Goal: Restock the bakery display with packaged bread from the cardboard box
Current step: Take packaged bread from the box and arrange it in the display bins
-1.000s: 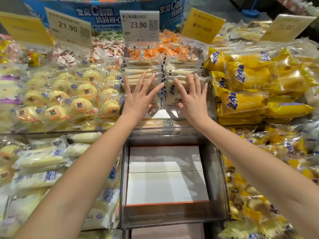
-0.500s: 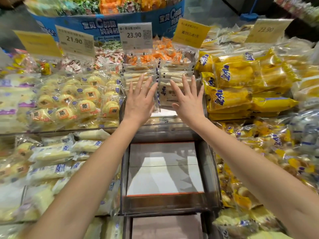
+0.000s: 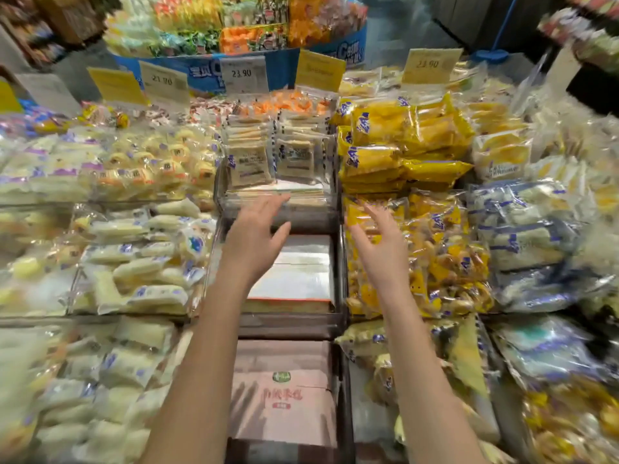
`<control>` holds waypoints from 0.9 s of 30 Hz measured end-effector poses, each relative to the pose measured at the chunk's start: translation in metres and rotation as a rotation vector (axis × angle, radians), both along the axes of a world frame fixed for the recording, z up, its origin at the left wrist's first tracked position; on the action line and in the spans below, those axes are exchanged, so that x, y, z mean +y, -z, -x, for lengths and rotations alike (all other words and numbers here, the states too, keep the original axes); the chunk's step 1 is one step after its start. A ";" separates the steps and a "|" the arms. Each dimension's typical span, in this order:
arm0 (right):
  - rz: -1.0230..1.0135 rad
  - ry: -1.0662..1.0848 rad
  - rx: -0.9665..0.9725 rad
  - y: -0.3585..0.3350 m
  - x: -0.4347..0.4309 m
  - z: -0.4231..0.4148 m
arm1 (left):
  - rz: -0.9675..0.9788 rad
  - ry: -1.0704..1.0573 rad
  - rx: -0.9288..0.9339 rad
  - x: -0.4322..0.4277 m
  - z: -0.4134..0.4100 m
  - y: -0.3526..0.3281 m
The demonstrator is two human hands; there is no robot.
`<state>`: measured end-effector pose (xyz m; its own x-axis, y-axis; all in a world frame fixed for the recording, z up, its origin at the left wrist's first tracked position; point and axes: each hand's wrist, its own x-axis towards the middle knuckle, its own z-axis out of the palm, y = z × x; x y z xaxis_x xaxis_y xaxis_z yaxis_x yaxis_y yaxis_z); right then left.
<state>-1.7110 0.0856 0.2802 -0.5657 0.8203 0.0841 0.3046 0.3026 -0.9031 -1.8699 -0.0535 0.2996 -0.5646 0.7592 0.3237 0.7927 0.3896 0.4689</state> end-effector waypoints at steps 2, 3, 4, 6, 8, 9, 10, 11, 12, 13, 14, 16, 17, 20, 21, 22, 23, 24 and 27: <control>0.046 -0.020 -0.027 0.011 -0.006 -0.034 | 0.002 -0.063 -0.068 -0.021 -0.038 0.013; 0.068 -0.043 -0.051 0.016 -0.006 -0.048 | 0.003 -0.094 -0.105 -0.031 -0.054 0.019; 0.084 -0.057 -0.073 0.017 -0.004 -0.060 | 0.000 -0.138 -0.143 -0.038 -0.069 0.023; 0.096 -0.040 -0.100 0.016 0.001 -0.081 | -0.008 -0.188 -0.191 -0.049 -0.094 0.032; 0.084 -0.031 -0.094 0.010 0.001 -0.102 | -0.005 -0.162 -0.194 -0.053 -0.112 0.036; 0.073 -0.039 -0.084 0.006 -0.001 -0.111 | -0.013 -0.144 -0.192 -0.053 -0.120 0.036; 0.069 -0.043 -0.072 0.003 -0.005 -0.120 | -0.029 -0.135 -0.192 -0.051 -0.127 0.033; 0.066 -0.045 -0.062 0.000 -0.010 -0.129 | -0.047 -0.125 -0.192 -0.049 -0.134 0.029; 0.064 -0.042 -0.057 -0.003 -0.015 -0.138 | -0.063 -0.109 -0.187 -0.047 -0.141 0.025; 0.061 -0.033 -0.059 -0.005 -0.019 -0.146 | -0.075 -0.083 -0.178 -0.044 -0.148 0.021; 0.054 -0.016 -0.058 -0.006 -0.024 -0.155 | -0.086 -0.049 -0.161 -0.042 -0.155 0.017; 0.029 0.028 -0.051 -0.009 -0.035 -0.175 | -0.109 0.030 -0.144 -0.039 -0.168 0.013; 0.008 0.056 -0.054 -0.010 -0.042 -0.186 | -0.121 0.064 -0.148 -0.038 -0.174 0.013; -0.010 0.164 -0.083 -0.007 -0.066 -0.223 | -0.135 0.166 -0.184 -0.034 -0.198 0.018; 0.001 0.205 -0.096 -0.002 -0.075 -0.237 | -0.132 0.211 -0.195 -0.034 -0.209 0.023; 0.018 0.248 -0.113 0.003 -0.085 -0.253 | -0.124 0.266 -0.205 -0.034 -0.222 0.029; 0.035 0.286 -0.136 0.010 -0.097 -0.271 | -0.109 0.321 -0.223 -0.034 -0.237 0.035; 0.046 0.312 -0.174 0.016 -0.108 -0.289 | -0.088 0.367 -0.250 -0.033 -0.253 0.041; 0.090 0.409 -0.319 0.024 -0.139 -0.351 | -0.039 0.471 -0.337 -0.023 -0.304 0.052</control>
<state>-1.3597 -0.0532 0.2561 -0.1833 0.9756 -0.1212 0.6458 0.0266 -0.7631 -1.5655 -0.0766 0.2473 -0.2453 0.9448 0.2170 0.6808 0.0086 0.7324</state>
